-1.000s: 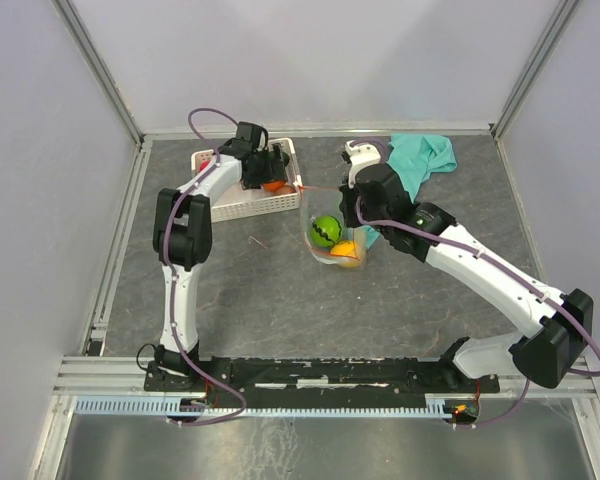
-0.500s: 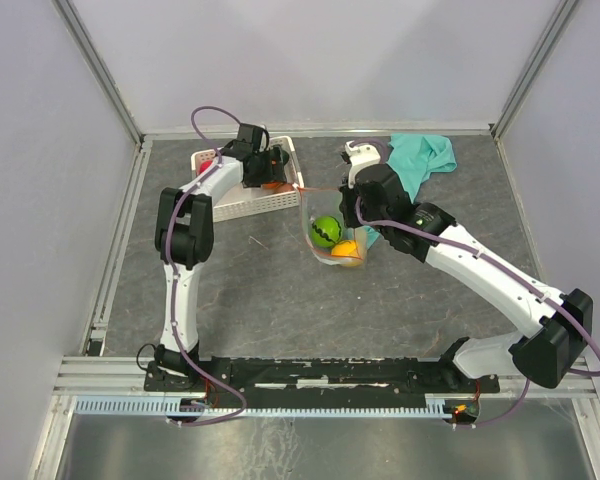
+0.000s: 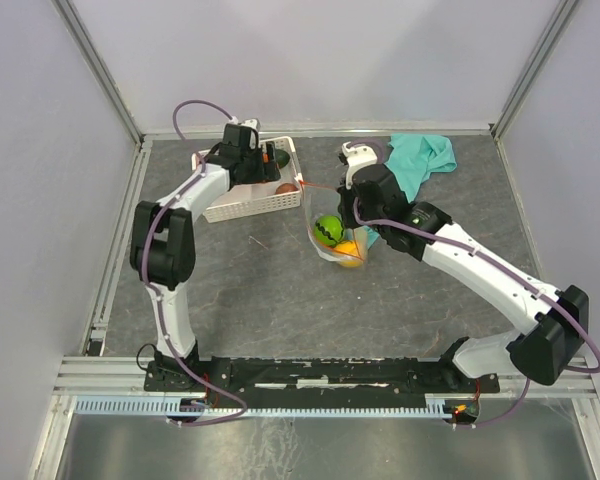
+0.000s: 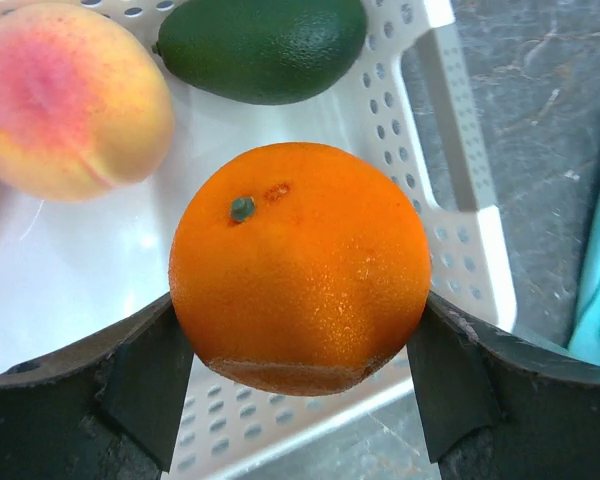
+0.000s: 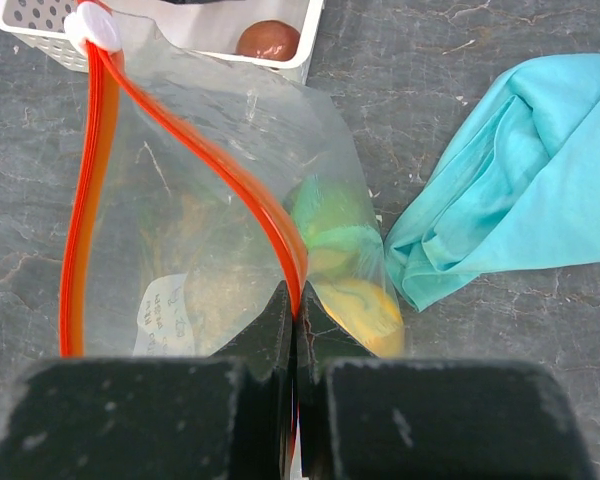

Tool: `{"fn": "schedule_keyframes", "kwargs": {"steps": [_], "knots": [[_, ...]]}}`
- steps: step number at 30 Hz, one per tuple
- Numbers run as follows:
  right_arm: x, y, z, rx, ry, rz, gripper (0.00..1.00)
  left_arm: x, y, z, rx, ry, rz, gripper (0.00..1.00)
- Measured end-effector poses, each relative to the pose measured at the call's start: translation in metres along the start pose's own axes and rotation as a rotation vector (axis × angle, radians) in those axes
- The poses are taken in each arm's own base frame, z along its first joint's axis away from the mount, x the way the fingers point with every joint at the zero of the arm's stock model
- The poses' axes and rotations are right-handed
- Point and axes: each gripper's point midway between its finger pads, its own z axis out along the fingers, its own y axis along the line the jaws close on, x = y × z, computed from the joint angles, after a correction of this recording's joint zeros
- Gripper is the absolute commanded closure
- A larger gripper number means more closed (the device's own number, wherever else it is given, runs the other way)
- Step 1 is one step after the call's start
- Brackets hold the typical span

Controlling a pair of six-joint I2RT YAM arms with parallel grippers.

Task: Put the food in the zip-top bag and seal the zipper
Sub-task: Pick up the fake fruit from the bin, then place the fake fruit in the zipper food storage bag.

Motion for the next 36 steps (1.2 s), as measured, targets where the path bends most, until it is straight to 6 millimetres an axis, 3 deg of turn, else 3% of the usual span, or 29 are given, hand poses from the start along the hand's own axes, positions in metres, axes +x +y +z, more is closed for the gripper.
{"fn": "schedule_keyframes", "kwargs": {"steps": [6, 14, 26, 31, 36], "knots": [[0.006, 0.003, 0.005, -0.01, 0.021, -0.004, 0.98, -0.01, -0.008, -0.046, 0.028, -0.077, 0.022, 0.47], [0.003, 0.005, 0.007, -0.021, 0.012, -0.001, 0.98, -0.005, -0.029, -0.122, 0.098, -0.178, 0.065, 0.48], [-0.013, 0.013, 0.009, -0.054, -0.05, 0.015, 0.98, -0.012, -0.103, -0.249, 0.334, -0.415, 0.245, 0.48], [-0.016, 0.015, 0.01, -0.06, -0.062, 0.021, 0.98, -0.002, -0.134, -0.29, 0.452, -0.478, 0.344, 0.48], [-0.015, 0.015, 0.01, -0.061, -0.065, 0.026, 0.98, 0.012, -0.165, -0.316, 0.577, -0.504, 0.425, 0.49]]}}
